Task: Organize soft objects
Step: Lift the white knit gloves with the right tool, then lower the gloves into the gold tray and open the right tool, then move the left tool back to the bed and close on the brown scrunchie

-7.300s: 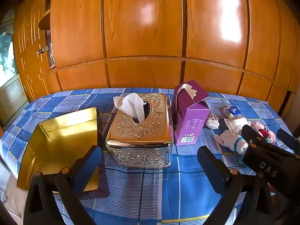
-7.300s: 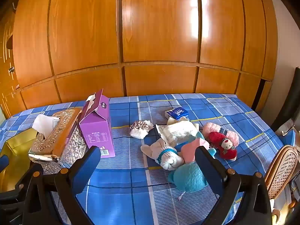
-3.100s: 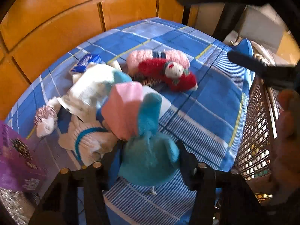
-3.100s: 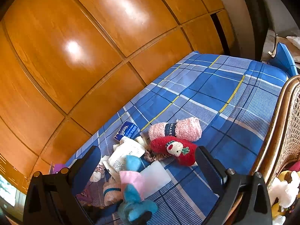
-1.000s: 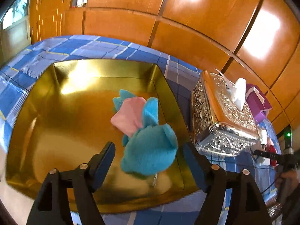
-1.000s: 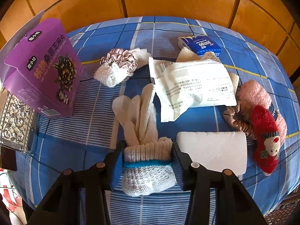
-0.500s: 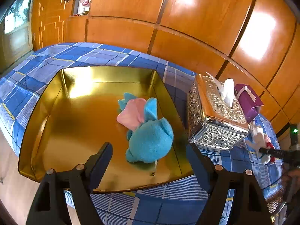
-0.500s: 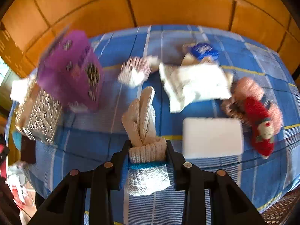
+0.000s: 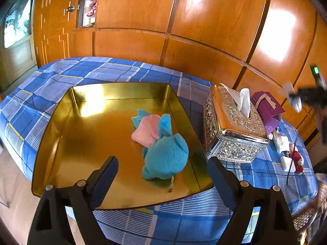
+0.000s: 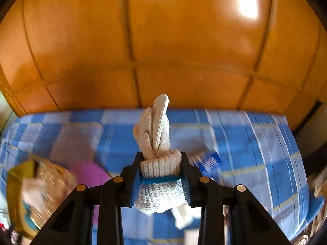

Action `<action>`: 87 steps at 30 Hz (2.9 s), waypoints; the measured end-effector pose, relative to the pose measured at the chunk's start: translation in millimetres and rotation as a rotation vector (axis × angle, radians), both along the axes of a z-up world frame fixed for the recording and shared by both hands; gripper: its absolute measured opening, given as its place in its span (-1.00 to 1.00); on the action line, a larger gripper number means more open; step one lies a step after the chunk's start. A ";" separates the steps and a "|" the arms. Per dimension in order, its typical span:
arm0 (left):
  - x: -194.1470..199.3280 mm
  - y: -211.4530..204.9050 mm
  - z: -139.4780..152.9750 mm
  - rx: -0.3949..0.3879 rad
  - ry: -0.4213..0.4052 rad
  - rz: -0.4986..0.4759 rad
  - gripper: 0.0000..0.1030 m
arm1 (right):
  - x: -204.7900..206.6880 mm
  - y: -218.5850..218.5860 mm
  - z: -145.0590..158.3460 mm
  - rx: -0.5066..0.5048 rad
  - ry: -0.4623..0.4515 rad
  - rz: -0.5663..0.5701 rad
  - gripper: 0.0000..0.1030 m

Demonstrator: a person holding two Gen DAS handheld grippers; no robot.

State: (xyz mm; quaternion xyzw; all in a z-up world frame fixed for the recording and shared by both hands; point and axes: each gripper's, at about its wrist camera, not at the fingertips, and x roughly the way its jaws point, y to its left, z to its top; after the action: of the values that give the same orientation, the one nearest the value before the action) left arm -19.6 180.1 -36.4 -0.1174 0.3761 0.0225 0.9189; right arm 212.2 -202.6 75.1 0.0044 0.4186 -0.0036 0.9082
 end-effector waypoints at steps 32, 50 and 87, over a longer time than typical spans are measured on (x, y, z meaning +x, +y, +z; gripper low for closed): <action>-17.5 53.9 -1.5 0.000 -0.004 0.190 0.76 | -43.6 362.6 -118.1 0.005 0.191 0.663 0.20; -21.1 26.3 9.1 0.063 -0.026 0.138 0.76 | -130.7 270.1 -58.9 -0.052 -0.146 0.644 0.20; -8.0 -104.1 31.1 0.245 -0.057 -0.246 0.88 | -101.3 -67.8 -85.4 -0.025 -0.135 -0.126 0.20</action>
State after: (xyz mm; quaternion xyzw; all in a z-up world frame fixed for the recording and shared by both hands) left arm -27.6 76.0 -5.3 0.0419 0.3556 -0.0476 0.9325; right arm 111.0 -270.4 -10.3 0.0197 0.3550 -0.0657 0.9323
